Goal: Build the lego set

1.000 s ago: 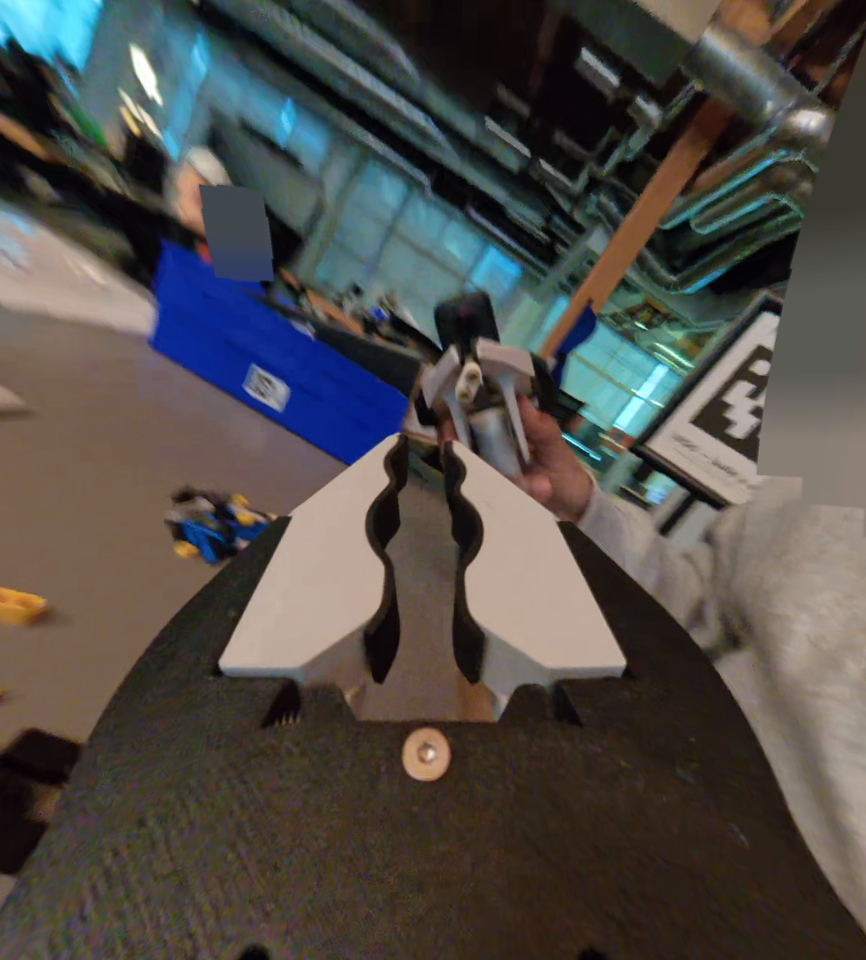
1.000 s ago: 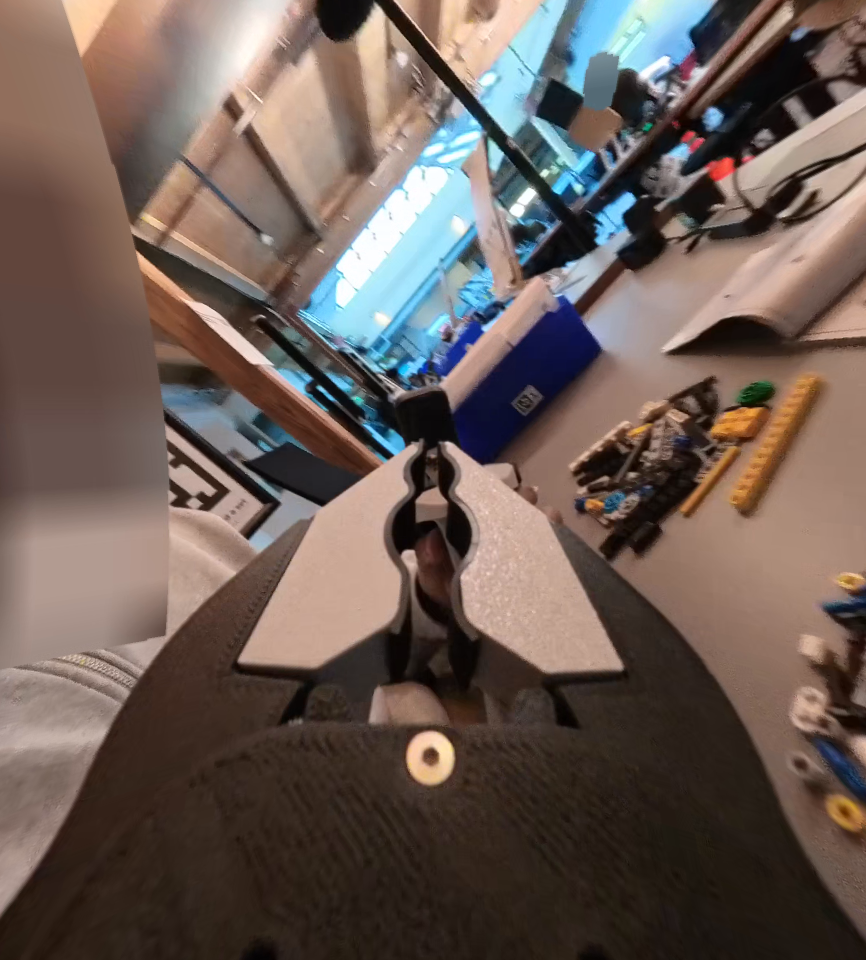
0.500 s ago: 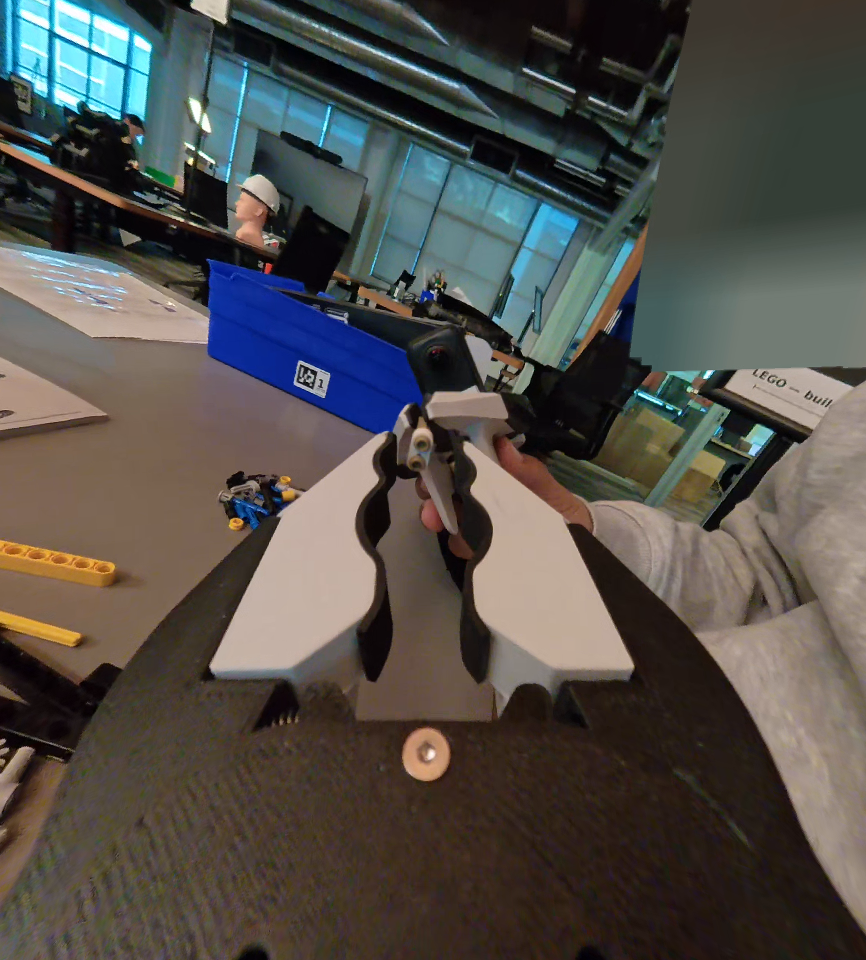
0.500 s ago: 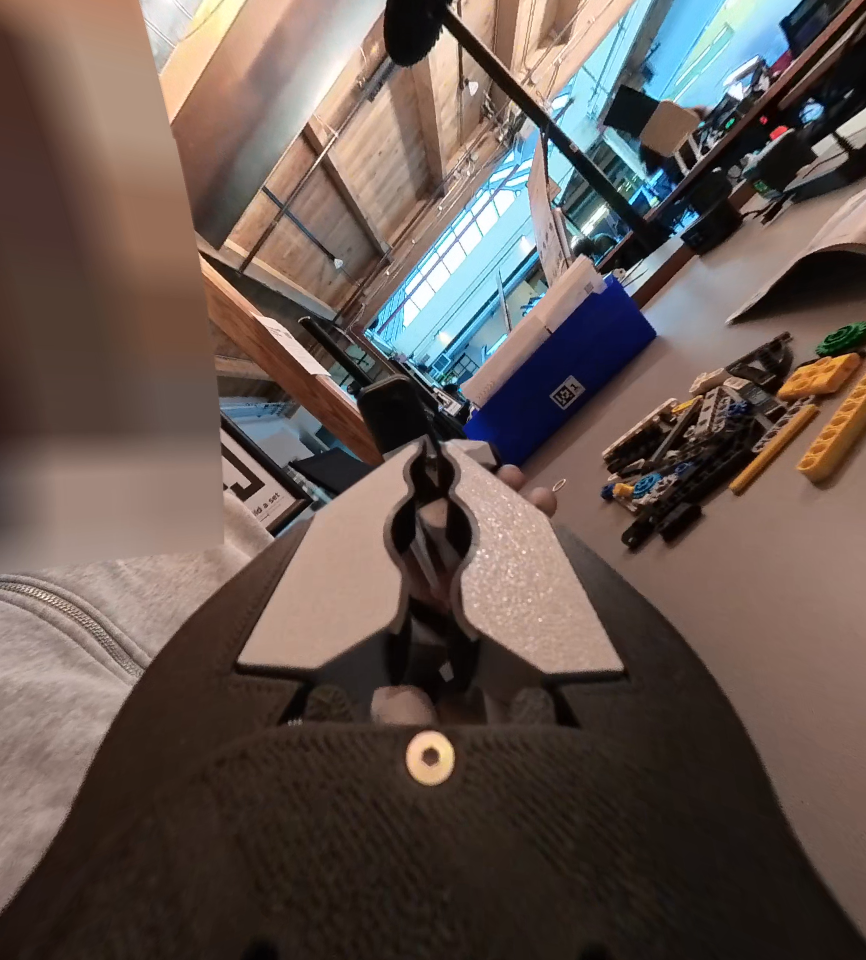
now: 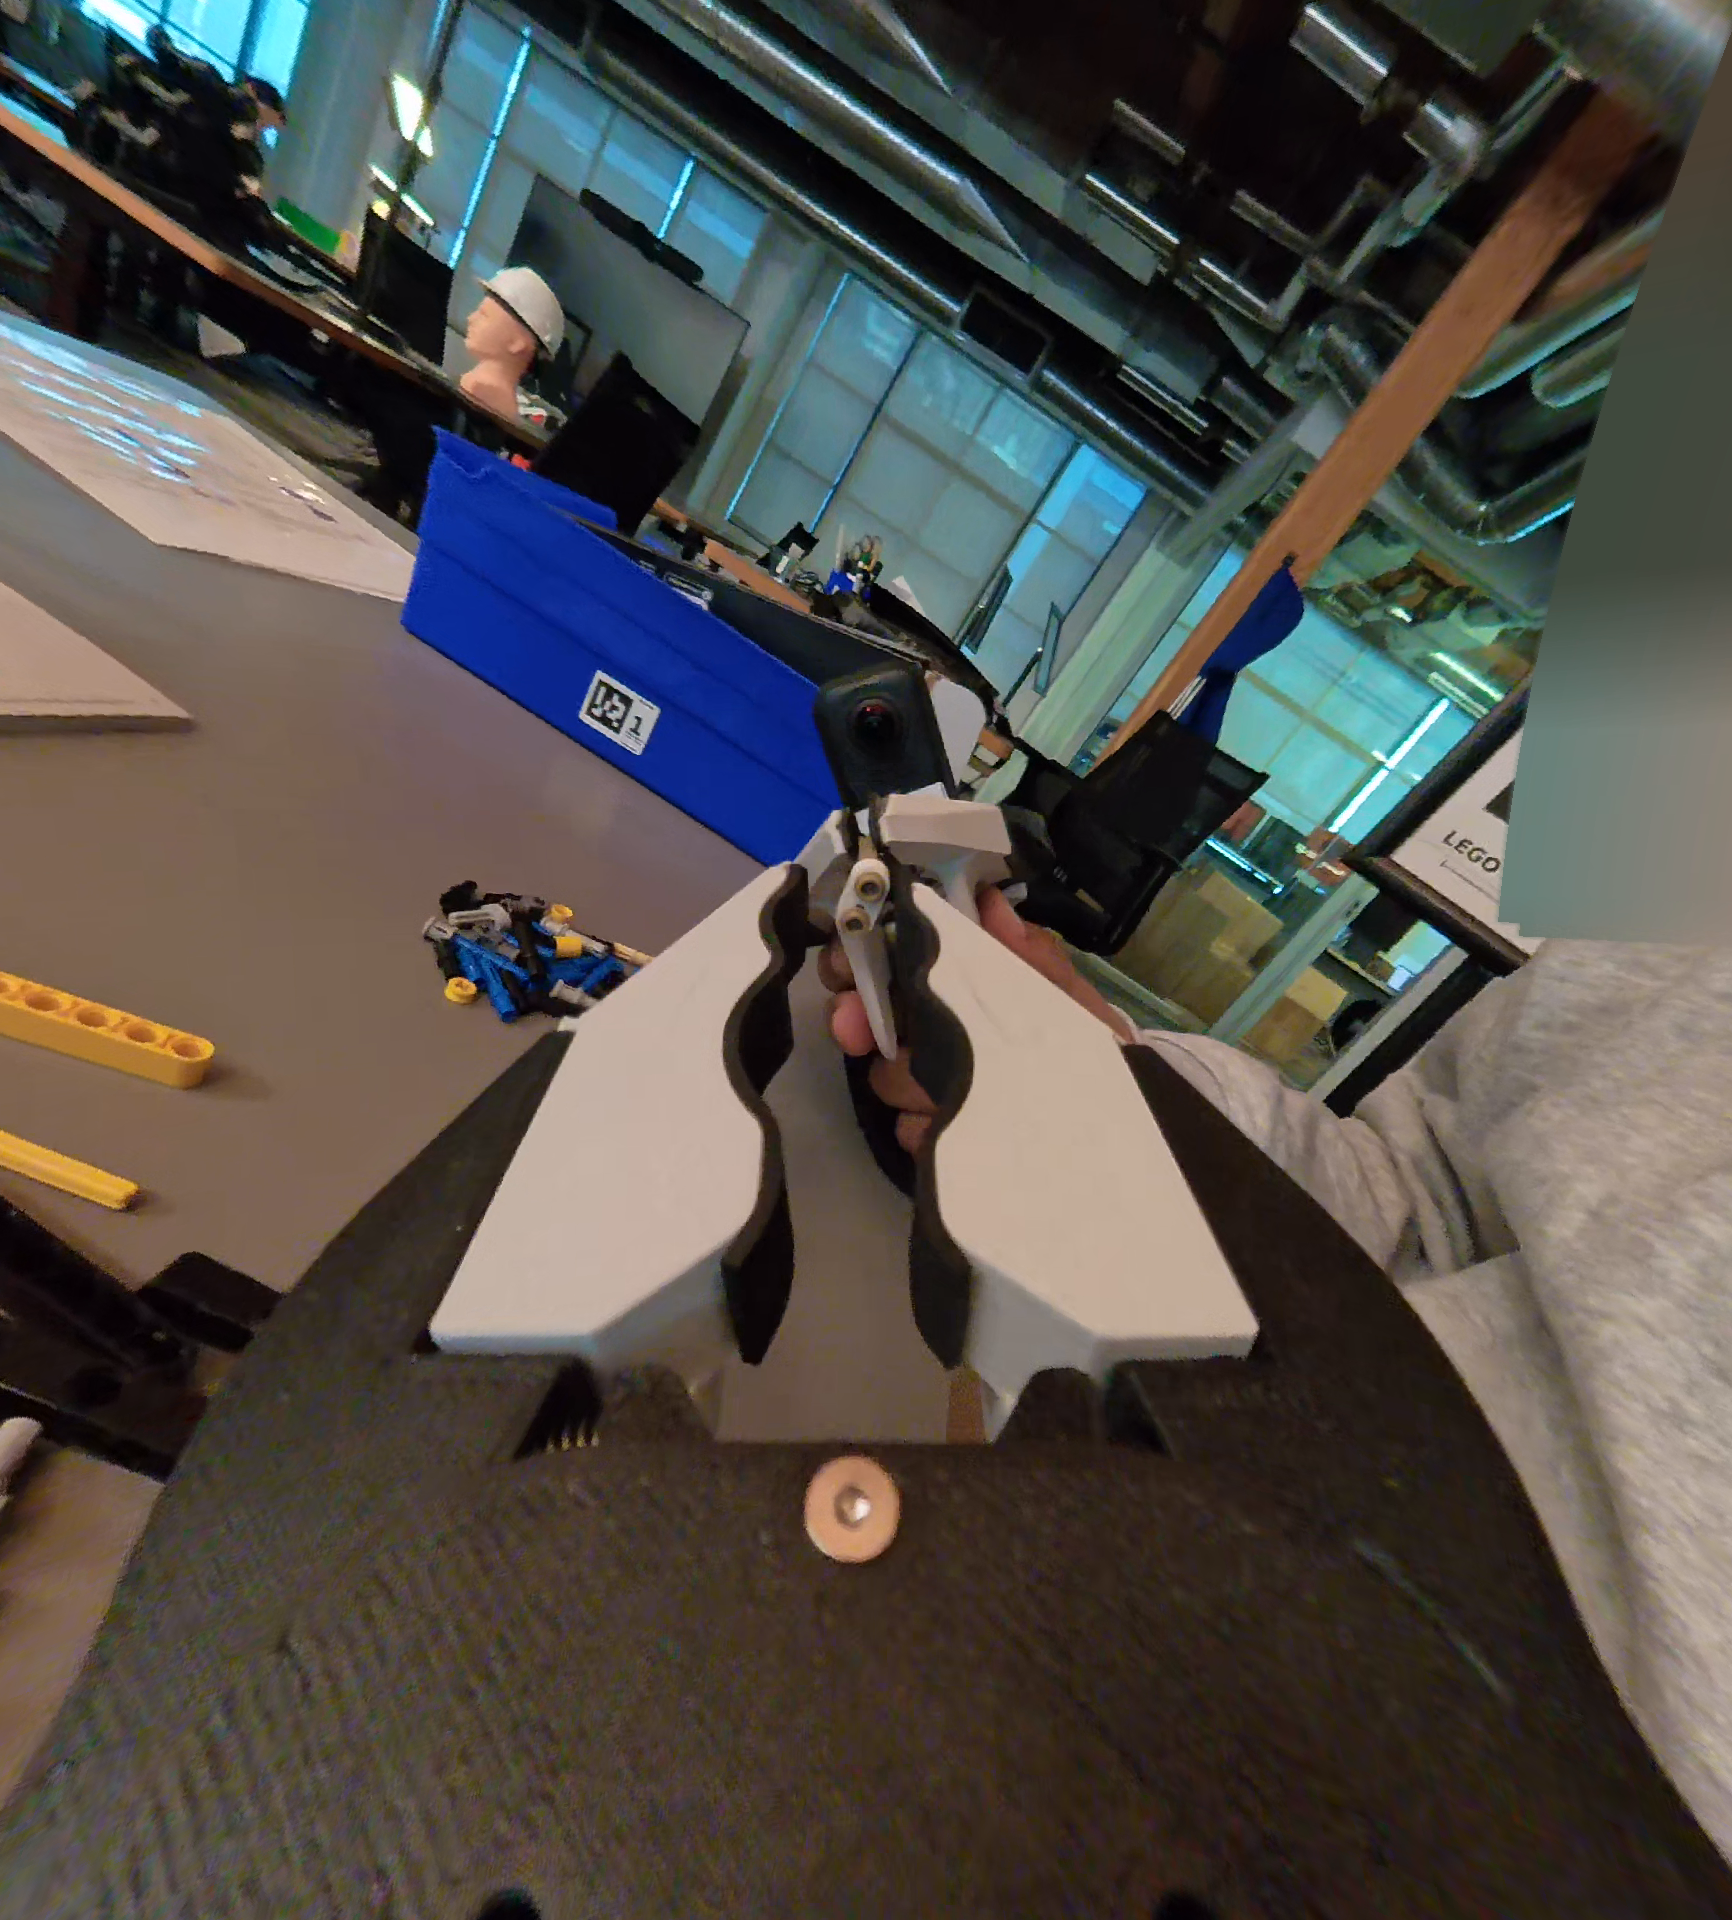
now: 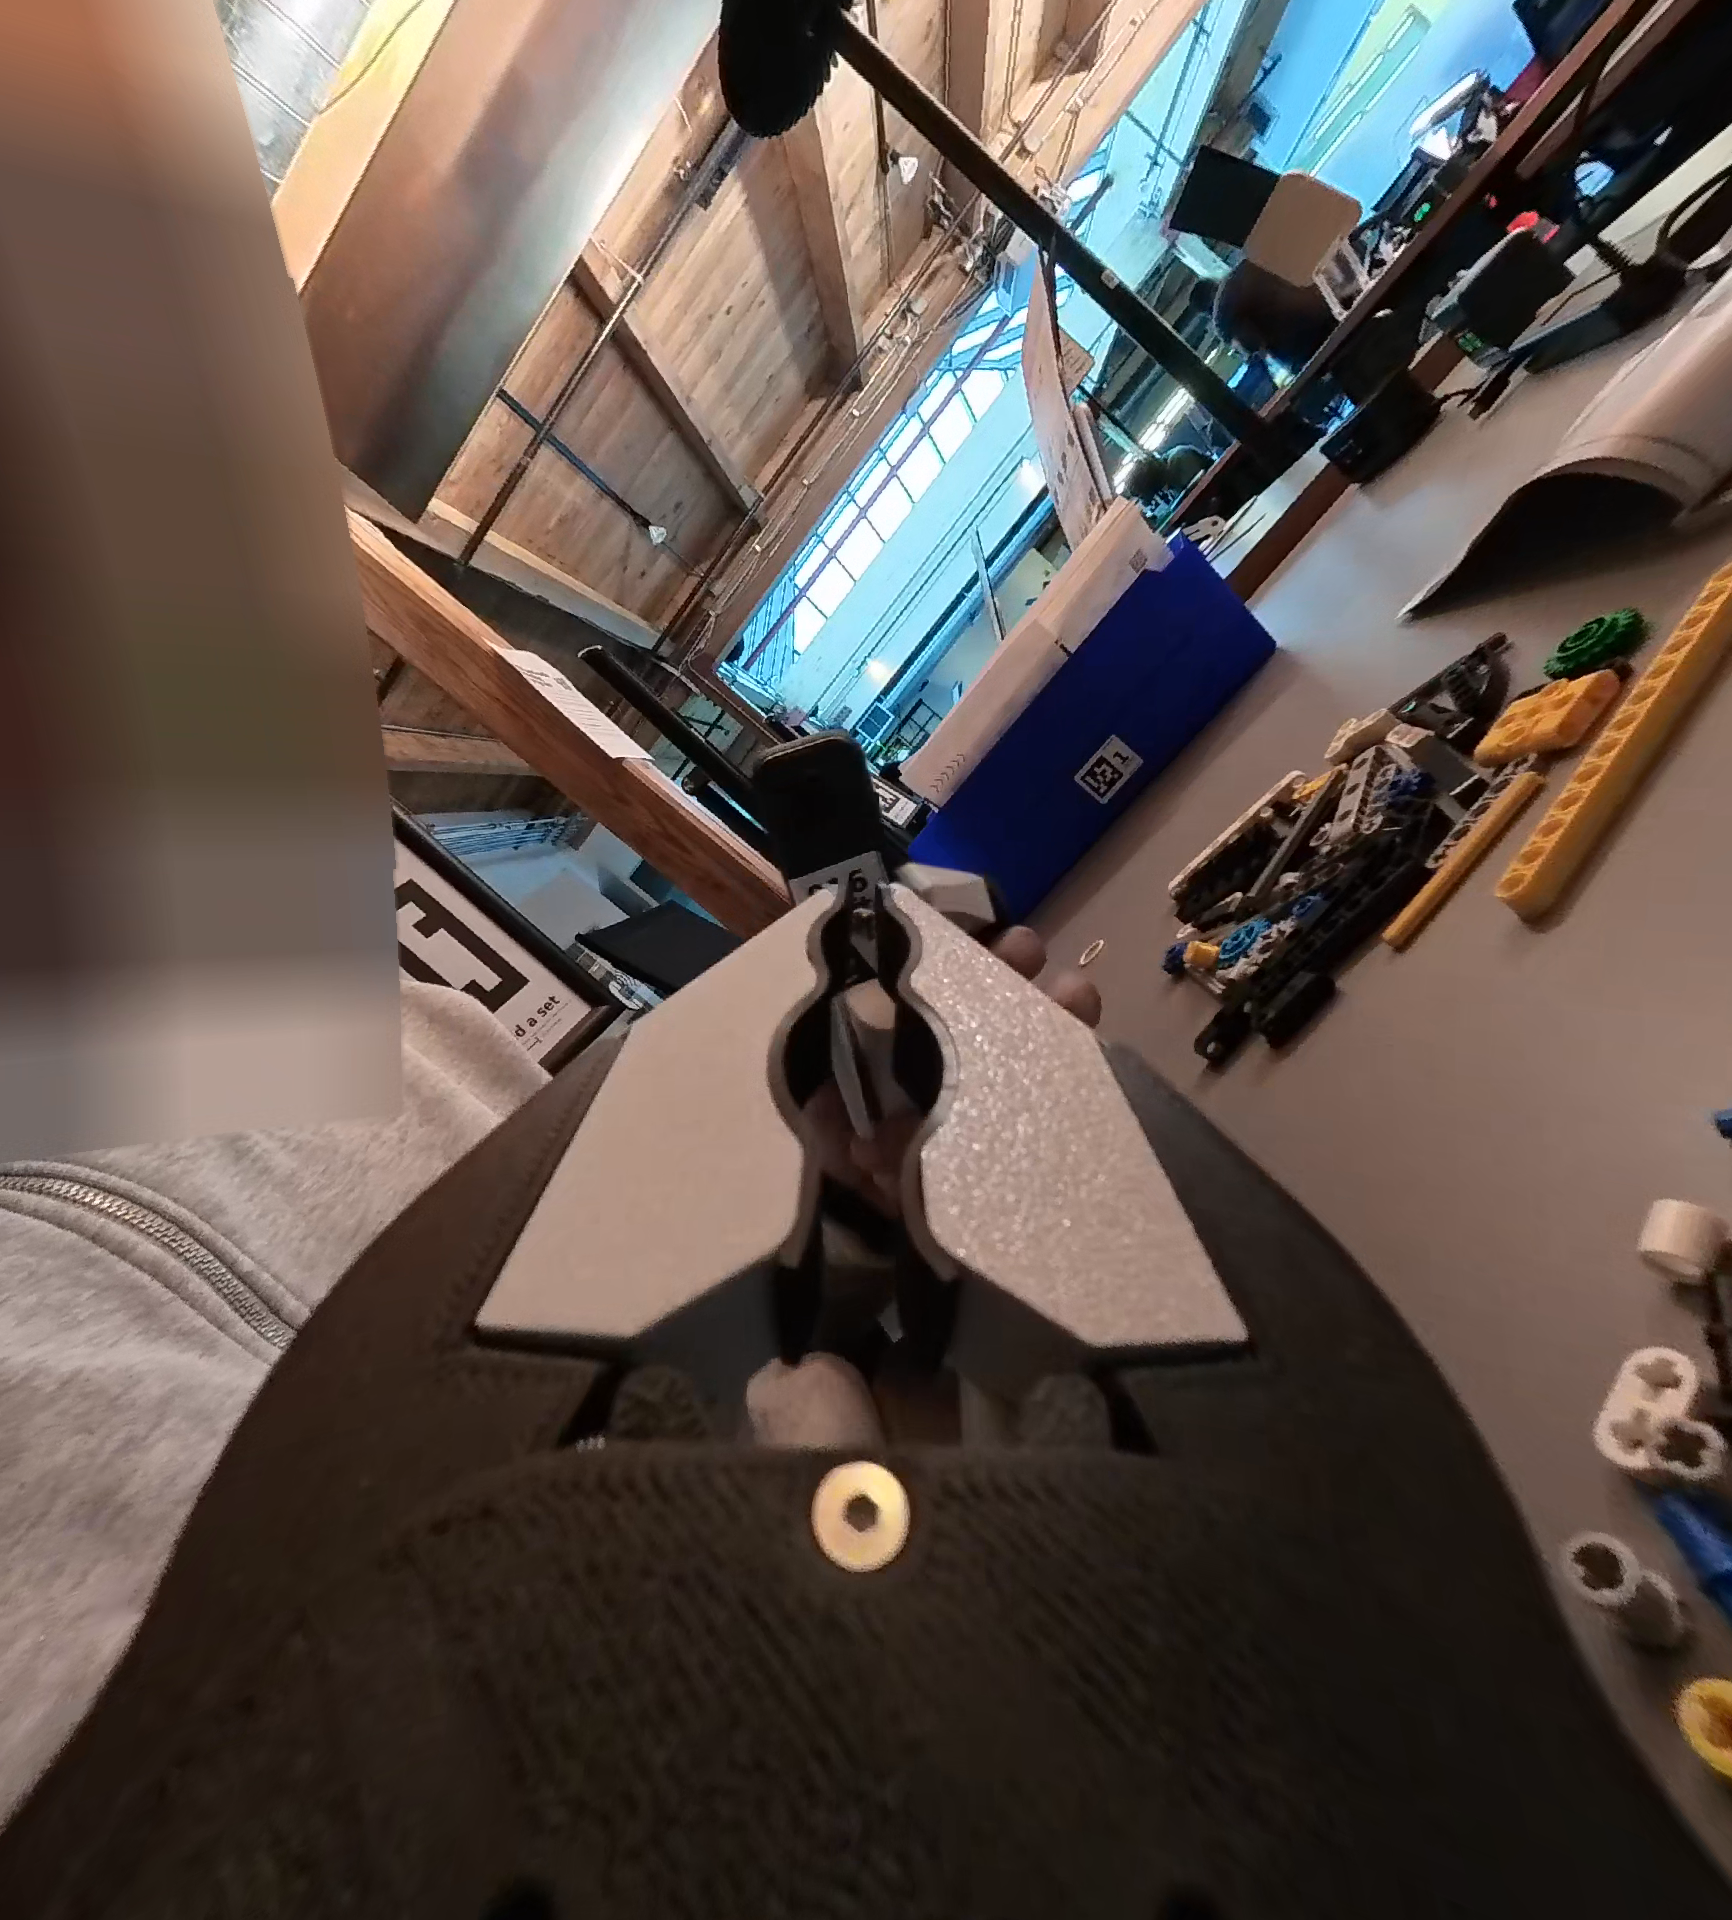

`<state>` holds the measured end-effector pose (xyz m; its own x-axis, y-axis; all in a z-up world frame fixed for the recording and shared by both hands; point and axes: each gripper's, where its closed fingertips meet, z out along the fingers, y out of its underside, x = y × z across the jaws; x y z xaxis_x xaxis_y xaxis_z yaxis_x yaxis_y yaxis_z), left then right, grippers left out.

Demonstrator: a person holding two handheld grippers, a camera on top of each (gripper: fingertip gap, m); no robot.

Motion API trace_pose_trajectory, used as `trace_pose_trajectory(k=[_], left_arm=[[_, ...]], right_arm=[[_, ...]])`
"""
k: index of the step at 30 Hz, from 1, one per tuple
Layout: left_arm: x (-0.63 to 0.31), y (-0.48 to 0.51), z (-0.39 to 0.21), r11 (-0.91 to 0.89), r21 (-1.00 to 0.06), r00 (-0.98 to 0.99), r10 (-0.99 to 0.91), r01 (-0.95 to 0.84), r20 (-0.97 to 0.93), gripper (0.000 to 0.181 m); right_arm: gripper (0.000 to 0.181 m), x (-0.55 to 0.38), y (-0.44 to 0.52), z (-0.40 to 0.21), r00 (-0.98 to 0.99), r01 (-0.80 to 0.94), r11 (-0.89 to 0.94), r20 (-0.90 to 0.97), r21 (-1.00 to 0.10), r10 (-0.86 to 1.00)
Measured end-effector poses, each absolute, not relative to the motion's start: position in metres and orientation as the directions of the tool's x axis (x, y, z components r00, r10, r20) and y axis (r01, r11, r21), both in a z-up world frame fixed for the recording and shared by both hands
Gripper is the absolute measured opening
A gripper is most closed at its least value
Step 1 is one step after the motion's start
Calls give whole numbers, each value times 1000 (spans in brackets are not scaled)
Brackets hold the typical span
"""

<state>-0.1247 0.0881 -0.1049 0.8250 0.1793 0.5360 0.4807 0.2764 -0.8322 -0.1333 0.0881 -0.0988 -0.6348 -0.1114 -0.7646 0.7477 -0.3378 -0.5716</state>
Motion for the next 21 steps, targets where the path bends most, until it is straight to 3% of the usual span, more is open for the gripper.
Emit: trace_pose_trajectory(k=[10, 14, 18, 21], left_arm=[[-123, 88, -106, 279, -799, 804, 128, 533, 581, 6], [-129, 82, -105, 324, -758, 776, 103, 566, 623, 6], [-133, 78, -103, 353, -733, 760, 85, 582, 644, 6], [-131, 78, -102, 352, -732, 763, 73, 583, 642, 6]], right_arm=[[2, -132, 84, -101, -640, 748, -311, -761, -586, -105], [20, -134, 93, -95, -684, 706, -340, -723, -622, -97], [35, -139, 105, -91, -773, 587, -351, -634, -730, 27], [42, -136, 105, -87, -882, 372, -279, -431, -885, 190]])
